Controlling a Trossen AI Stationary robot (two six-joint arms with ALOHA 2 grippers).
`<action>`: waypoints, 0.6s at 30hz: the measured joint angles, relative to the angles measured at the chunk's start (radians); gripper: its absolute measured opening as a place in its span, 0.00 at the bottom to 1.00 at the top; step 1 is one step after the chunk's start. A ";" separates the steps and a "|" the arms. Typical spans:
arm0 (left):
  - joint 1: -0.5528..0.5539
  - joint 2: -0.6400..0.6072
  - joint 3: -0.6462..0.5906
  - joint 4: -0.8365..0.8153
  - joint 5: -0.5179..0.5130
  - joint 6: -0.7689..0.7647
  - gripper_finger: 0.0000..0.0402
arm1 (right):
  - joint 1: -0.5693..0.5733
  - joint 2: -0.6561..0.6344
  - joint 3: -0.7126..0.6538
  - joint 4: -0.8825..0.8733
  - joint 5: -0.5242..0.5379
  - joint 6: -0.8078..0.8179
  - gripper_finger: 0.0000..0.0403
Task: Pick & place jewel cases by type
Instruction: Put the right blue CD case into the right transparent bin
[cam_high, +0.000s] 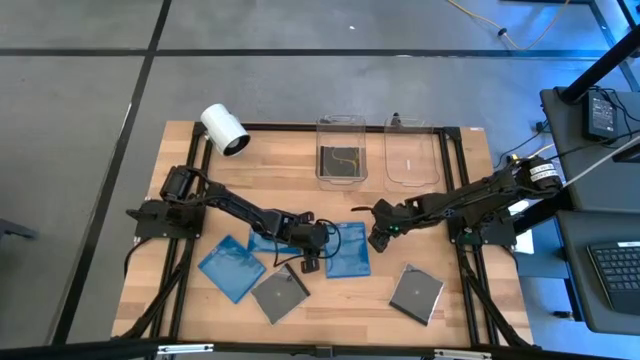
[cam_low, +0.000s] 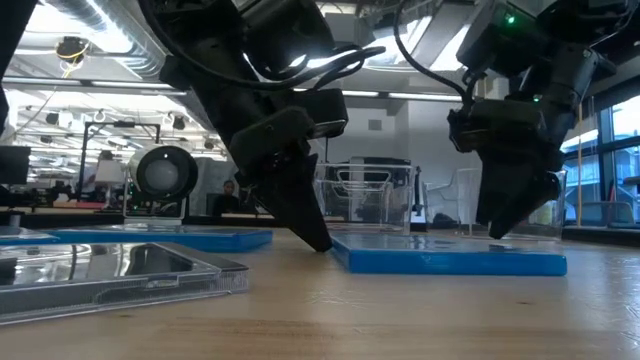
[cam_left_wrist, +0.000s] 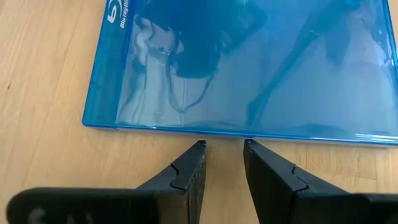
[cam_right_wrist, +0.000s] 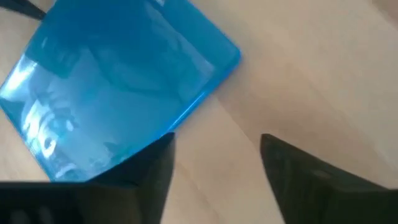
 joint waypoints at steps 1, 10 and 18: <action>0.000 0.000 0.000 0.000 0.000 0.000 0.26 | 0.000 0.000 0.000 0.006 0.014 -0.001 0.65; 0.000 0.000 0.000 0.002 -0.001 -0.037 0.25 | 0.041 0.043 0.000 0.049 0.025 0.185 0.74; 0.000 0.000 0.000 0.005 -0.002 -0.069 0.25 | 0.044 0.109 0.005 0.100 0.029 0.233 0.71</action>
